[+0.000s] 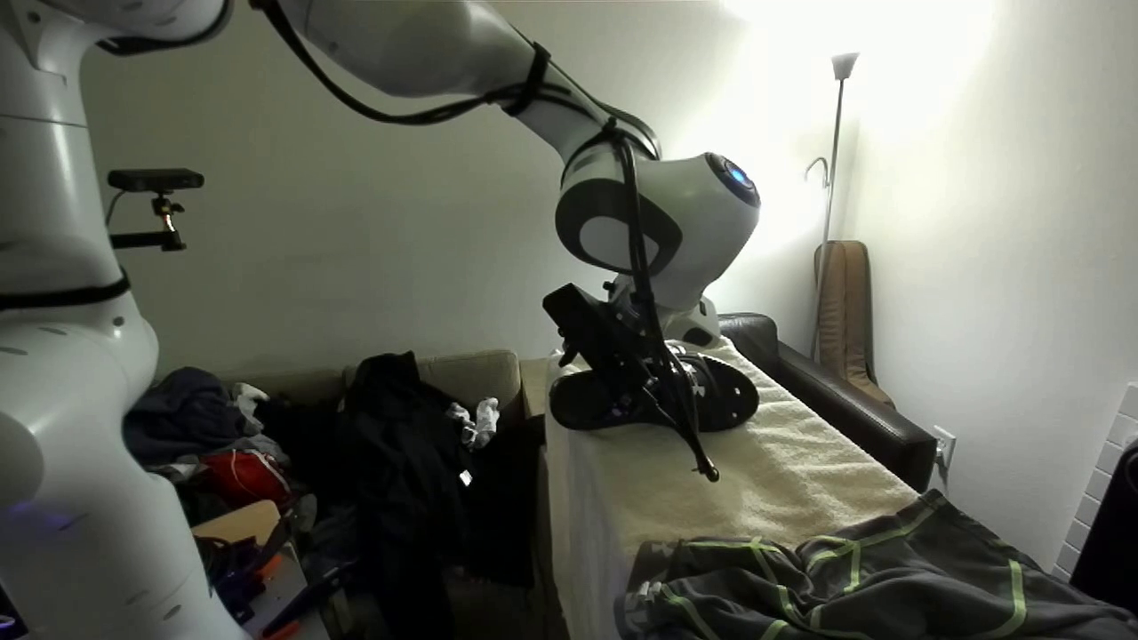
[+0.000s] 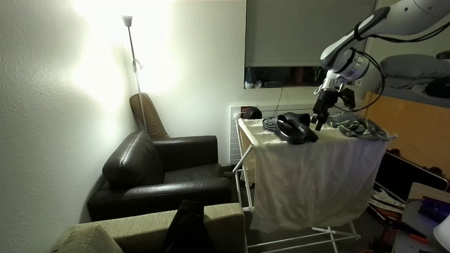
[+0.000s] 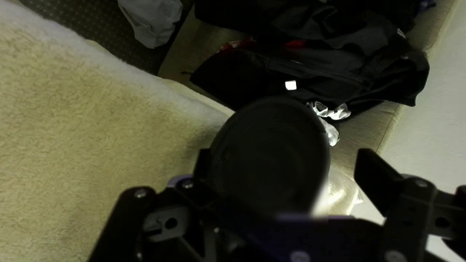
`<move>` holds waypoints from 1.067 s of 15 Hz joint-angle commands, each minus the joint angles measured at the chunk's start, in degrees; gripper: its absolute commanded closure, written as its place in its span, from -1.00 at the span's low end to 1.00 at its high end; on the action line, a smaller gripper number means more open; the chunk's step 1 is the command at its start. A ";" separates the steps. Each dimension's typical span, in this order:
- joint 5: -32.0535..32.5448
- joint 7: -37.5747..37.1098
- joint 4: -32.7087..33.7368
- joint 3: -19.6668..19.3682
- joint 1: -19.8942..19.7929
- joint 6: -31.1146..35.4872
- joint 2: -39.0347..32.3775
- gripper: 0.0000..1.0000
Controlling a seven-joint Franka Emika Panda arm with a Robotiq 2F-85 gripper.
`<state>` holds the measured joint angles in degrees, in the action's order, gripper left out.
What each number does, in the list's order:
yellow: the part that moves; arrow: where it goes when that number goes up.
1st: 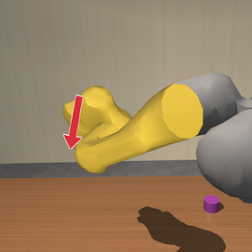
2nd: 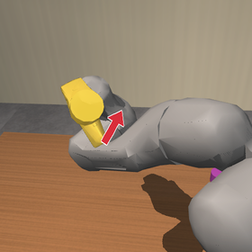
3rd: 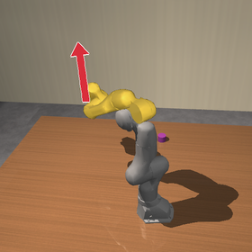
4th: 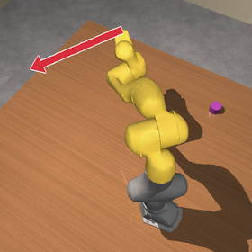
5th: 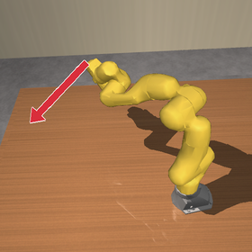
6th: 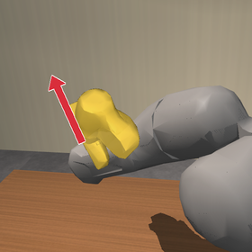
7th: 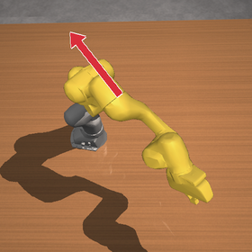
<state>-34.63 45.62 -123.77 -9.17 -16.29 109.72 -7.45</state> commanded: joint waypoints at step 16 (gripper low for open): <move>7.89 -5.90 -3.36 -1.29 1.85 17.32 5.46 -1.00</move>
<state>-29.78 42.42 -124.18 -10.21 -15.44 123.62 -5.06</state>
